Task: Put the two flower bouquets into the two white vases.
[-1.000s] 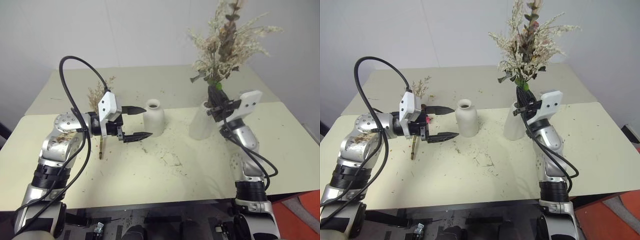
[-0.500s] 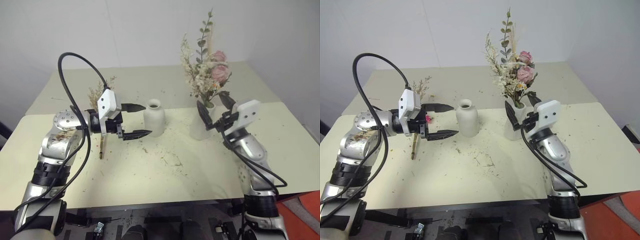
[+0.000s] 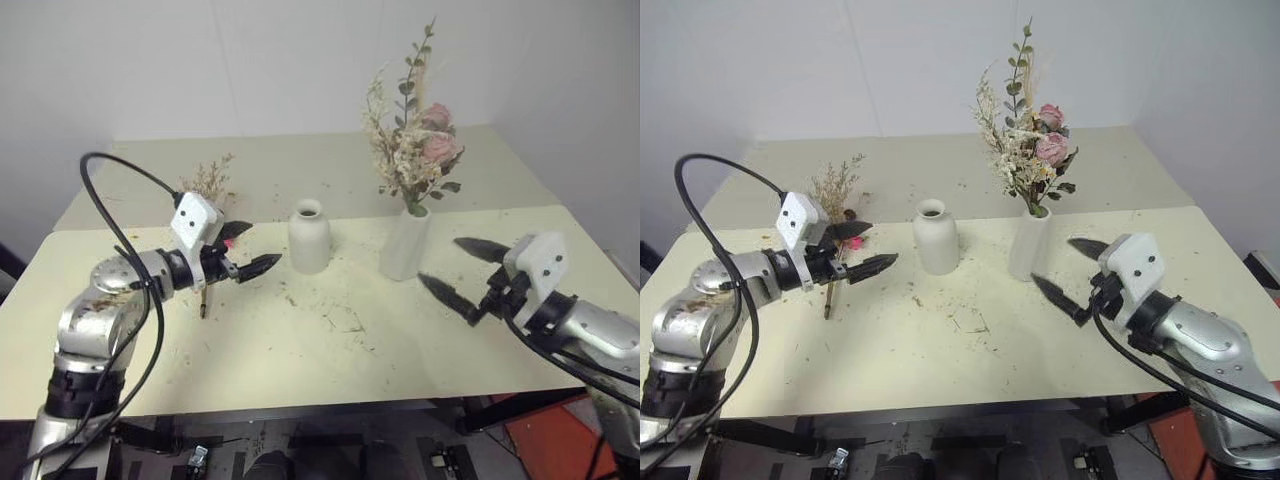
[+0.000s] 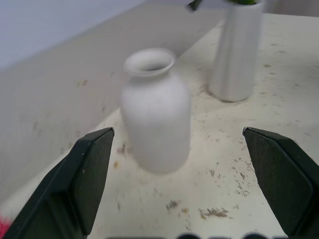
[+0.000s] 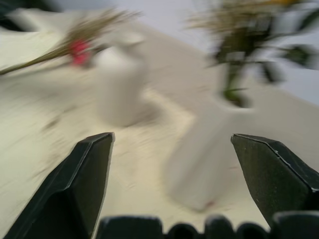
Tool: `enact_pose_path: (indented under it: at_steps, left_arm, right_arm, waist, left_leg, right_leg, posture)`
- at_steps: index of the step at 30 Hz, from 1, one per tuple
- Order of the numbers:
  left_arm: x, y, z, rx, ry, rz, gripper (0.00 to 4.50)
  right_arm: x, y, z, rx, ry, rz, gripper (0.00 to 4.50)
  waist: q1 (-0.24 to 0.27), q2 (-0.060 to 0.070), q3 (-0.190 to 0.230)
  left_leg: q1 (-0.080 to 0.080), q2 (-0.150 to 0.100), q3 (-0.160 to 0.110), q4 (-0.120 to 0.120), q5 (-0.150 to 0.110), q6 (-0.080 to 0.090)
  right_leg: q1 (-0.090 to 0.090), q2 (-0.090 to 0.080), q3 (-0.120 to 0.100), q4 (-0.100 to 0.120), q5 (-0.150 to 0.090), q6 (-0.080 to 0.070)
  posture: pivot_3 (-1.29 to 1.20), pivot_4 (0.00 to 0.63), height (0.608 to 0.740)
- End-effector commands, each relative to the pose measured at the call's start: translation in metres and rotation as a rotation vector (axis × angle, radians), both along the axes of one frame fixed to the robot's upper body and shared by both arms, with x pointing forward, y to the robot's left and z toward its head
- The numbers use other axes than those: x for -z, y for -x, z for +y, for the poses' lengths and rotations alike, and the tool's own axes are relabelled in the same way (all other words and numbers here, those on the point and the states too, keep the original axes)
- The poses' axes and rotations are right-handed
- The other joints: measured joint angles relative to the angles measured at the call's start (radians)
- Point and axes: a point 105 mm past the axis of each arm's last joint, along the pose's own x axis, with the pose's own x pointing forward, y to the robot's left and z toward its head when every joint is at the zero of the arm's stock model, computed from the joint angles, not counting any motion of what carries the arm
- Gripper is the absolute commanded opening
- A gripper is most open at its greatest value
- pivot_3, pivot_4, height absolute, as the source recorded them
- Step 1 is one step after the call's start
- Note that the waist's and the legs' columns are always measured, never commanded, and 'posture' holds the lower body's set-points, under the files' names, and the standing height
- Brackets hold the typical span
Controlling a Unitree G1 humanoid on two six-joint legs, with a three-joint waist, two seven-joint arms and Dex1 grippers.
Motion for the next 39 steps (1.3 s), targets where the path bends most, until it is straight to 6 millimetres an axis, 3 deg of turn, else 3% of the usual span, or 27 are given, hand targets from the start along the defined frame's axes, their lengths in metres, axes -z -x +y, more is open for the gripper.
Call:
enact_pose_path:
  at_steps: [1,8,16,26,31,37,39]
  left_arm:
    - [0.003,-0.004,0.014,-0.326,-0.04,0.041,4.5]
    - [0.022,-0.011,0.027,-0.653,-0.167,0.138,4.5]
    - [0.023,-0.048,0.047,-0.833,-0.155,0.248,4.5]
    - [0.023,-0.081,0.057,-0.835,-0.141,0.284,4.5]
    - [0.035,-0.092,0.065,-0.871,-0.087,0.371,4.5]
    - [0.048,-0.096,0.059,-0.838,-0.048,0.439,4.5]
    - [0.052,-0.097,0.057,-0.825,-0.041,0.456,4.11]
  right_arm:
    - [-0.023,0.015,0.023,-0.164,0.025,-0.031,4.48]
    - [-0.037,0.003,0.044,-0.256,0.009,-0.027,4.48]
    - [-0.031,-0.005,0.047,-0.244,0.012,-0.004,4.48]
    - [-0.033,0.003,0.042,-0.194,0.015,-0.015,4.48]
    - [-0.032,0.005,0.038,-0.158,0.019,-0.012,4.48]
    - [-0.029,0.008,0.037,-0.138,0.018,-0.004,4.48]
    - [-0.028,0.008,0.037,-0.13,0.019,-0.003,4.5]
  waist:
    - [0.0,-0.002,0.001]
    - [0.013,-0.007,0.004]
    - [0.036,-0.007,0.004]
    - [0.037,-0.007,0.004]
    - [0.037,-0.008,0.004]
    - [0.036,-0.008,0.004]
    - [0.037,-0.008,0.004]
  left_leg:
    - [0.003,0.0,0.0,0.0,0.0,0.0]
    - [0.004,-0.001,-0.001,0.0,-0.001,0.0]
    - [0.002,-0.004,-0.002,0.0,-0.001,0.0]
    - [0.001,-0.004,-0.001,-0.001,0.001,-0.004]
    - [0.0,-0.004,-0.001,-0.001,0.001,-0.004]
    - [-0.006,-0.004,-0.001,-0.001,0.002,-0.005]
    - [-0.008,-0.004,-0.001,0.0,0.002,-0.005]
  right_leg:
    - [0.003,0.0,0.0,-0.001,0.0,0.001]
    - [0.006,0.0,-0.001,-0.002,0.0,0.0]
    - [0.004,-0.003,-0.002,-0.004,0.0,0.0]
    - [0.001,-0.003,-0.001,-0.003,0.0,0.0]
    - [0.001,-0.004,-0.001,-0.003,0.0,0.0]
    - [-0.007,-0.004,-0.001,-0.001,0.0,0.0]
    - [-0.008,-0.004,-0.001,0.0,0.0,0.0]
  posture:
    - [0.0,0.15,0.74]
    - [0.0,0.15,0.74]
    - [0.0,0.15,0.74]
    - [0.0,0.15,0.74]
    - [0.0,0.15,0.74]
    - [0.0,0.15,0.74]
    - [0.0,0.15,0.74]
